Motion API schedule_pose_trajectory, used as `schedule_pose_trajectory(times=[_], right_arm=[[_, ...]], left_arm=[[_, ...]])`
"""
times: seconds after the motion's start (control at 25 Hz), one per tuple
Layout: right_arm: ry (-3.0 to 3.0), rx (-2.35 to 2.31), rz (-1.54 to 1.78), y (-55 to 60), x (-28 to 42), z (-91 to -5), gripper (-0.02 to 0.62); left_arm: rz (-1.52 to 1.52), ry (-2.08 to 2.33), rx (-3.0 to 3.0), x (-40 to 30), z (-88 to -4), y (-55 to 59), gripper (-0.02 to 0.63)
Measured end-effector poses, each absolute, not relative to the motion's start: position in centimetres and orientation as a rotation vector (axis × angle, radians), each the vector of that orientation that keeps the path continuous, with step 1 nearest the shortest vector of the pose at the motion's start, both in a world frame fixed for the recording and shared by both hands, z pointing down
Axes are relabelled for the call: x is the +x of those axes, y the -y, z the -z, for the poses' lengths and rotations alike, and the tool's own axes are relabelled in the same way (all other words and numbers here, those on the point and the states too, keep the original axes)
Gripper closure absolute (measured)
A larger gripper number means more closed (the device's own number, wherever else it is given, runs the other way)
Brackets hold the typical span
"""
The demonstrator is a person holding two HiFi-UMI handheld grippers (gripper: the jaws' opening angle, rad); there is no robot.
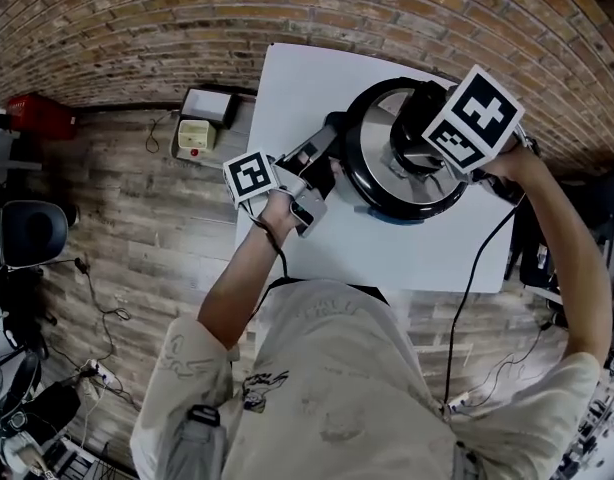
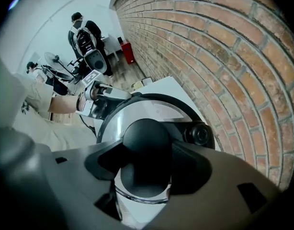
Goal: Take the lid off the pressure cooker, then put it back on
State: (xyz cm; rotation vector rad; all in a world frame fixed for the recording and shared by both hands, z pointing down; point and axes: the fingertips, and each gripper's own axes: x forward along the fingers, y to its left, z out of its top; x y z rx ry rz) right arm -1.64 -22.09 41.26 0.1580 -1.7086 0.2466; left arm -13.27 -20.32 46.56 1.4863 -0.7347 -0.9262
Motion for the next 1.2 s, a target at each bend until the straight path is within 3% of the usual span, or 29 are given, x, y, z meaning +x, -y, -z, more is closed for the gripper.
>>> schedule_pose_trajectory(times=[0.96, 1.2], right_arm=[[1.717, 0.093, -0.212, 22.0, -1.5, -41.4, 0.298], [1.704, -0.157, -0.012, 20.9, -1.5, -41.5, 0.298]], left_arm=[[0.912, 0.741, 1.490, -13.2, -46.7, 20.4, 0.537], [0.900, 0.741, 1.493, -13.1, -46.8, 20.4, 0.537]])
